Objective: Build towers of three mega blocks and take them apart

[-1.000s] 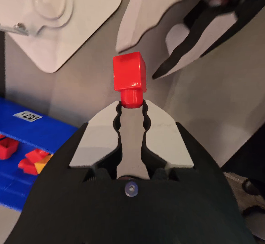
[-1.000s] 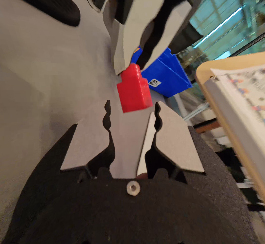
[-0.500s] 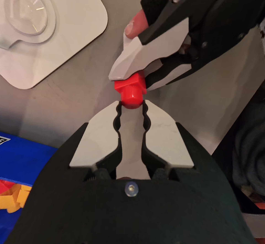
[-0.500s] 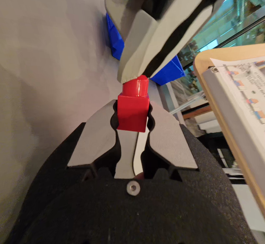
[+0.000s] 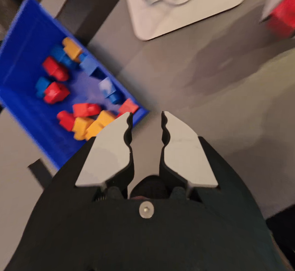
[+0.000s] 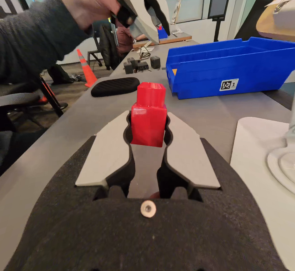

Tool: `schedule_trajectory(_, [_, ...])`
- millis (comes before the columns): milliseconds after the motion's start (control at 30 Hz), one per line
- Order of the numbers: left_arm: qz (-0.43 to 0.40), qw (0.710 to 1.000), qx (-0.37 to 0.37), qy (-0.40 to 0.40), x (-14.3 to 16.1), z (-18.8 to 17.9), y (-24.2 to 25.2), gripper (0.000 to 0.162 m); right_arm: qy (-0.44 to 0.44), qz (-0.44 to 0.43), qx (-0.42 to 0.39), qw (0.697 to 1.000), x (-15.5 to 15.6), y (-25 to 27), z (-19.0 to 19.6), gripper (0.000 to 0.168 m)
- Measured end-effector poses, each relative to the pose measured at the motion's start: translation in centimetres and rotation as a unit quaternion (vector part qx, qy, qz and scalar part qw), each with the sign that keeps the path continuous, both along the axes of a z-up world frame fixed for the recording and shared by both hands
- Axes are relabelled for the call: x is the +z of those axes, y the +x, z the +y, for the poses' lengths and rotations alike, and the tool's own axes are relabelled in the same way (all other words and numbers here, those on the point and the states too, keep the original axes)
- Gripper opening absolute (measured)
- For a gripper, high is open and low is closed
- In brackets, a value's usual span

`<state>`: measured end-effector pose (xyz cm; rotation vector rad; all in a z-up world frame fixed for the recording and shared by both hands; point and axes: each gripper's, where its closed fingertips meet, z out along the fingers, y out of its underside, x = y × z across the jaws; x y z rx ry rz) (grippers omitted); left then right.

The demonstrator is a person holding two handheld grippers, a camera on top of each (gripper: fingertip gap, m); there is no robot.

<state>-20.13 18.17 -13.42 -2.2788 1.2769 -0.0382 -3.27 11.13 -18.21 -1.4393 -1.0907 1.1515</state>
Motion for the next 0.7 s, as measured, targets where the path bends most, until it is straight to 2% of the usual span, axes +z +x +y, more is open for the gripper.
schedule_trajectory(100, [0.048,0.998,0.021,0.037,-0.2,2.0,-4.4,0.035,-0.003,0.011,0.010,1.000,0.2,0.1,-0.2,0.036])
schedule_trajectory(233, [0.078,0.996,0.037,0.034,-1.5,4.4,-7.3,0.035,-0.001,0.015,0.022,1.000,0.3,0.2,-0.5,0.036])
schedule_trajectory(367, [0.139,0.988,-0.024,0.059,-2.4,6.9,-7.6,0.035,-0.006,0.024,0.027,0.999,0.5,0.3,-0.5,0.036])
schedule_trajectory(467, [0.205,0.972,-0.071,0.086,-3.2,9.4,-7.9,0.033,-0.014,0.031,0.029,0.999,0.6,0.4,-0.4,0.036])
schedule_trajectory(533, [0.219,0.966,-0.105,0.092,-3.9,10.6,-7.5,0.033,-0.017,0.035,0.031,0.999,0.7,0.5,-0.4,0.036])
schedule_trajectory(600, [0.222,0.962,-0.138,0.077,-5.0,11.2,-7.0,0.034,-0.018,0.036,0.033,0.999,0.7,0.5,-0.4,0.036])
schedule_trajectory(700, [0.281,0.941,-0.175,0.064,-6.7,12.5,-7.9,0.040,-0.018,0.036,0.036,0.999,0.7,0.5,-0.5,0.036])
